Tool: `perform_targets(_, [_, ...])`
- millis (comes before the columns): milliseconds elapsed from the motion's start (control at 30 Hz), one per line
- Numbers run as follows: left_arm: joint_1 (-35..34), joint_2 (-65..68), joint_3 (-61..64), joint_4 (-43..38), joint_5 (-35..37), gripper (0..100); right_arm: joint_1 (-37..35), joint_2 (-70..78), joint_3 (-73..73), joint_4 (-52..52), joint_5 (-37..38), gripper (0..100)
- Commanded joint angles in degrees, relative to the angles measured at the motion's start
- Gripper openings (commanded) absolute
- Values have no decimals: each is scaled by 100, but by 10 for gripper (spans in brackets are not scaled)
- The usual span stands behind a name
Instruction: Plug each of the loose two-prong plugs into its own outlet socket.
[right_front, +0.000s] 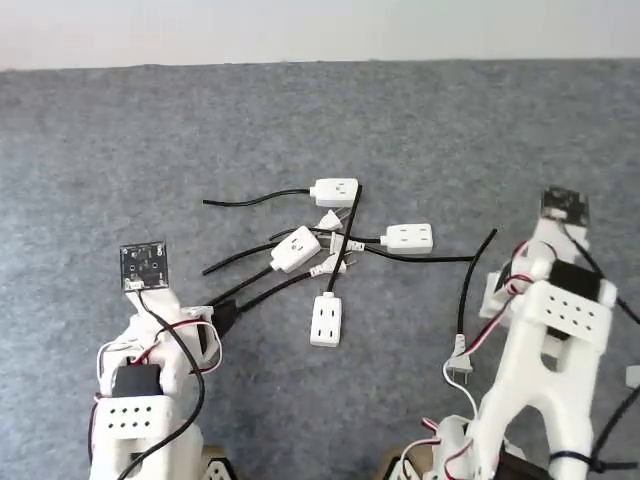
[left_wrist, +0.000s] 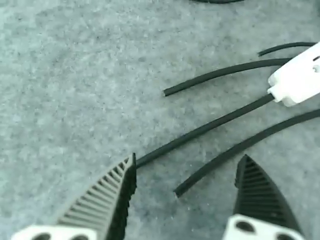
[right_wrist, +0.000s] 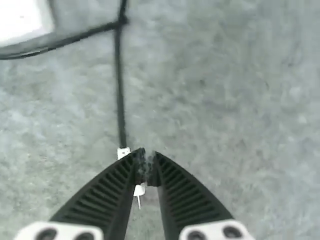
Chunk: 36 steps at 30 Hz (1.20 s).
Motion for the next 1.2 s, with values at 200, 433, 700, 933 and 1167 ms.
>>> perform_targets(200, [-26,-97,-40,-123,141,304,-145,-163,571,-576,-185,15])
perform_targets(433, [-35,-97,-40,-422,615,304,-734,-145,563,-734,-1266,17])
perform_targets(700, [-18,-97,-31,-571,659,304,-1015,-119,730,-760,-1644,17])
perform_targets(933, [-26,-88,-31,-607,659,304,-787,-119,1231,-734,-774,153])
perform_targets(1167, [-26,-79,-31,-607,659,304,-505,-119,1354,-769,-563,123])
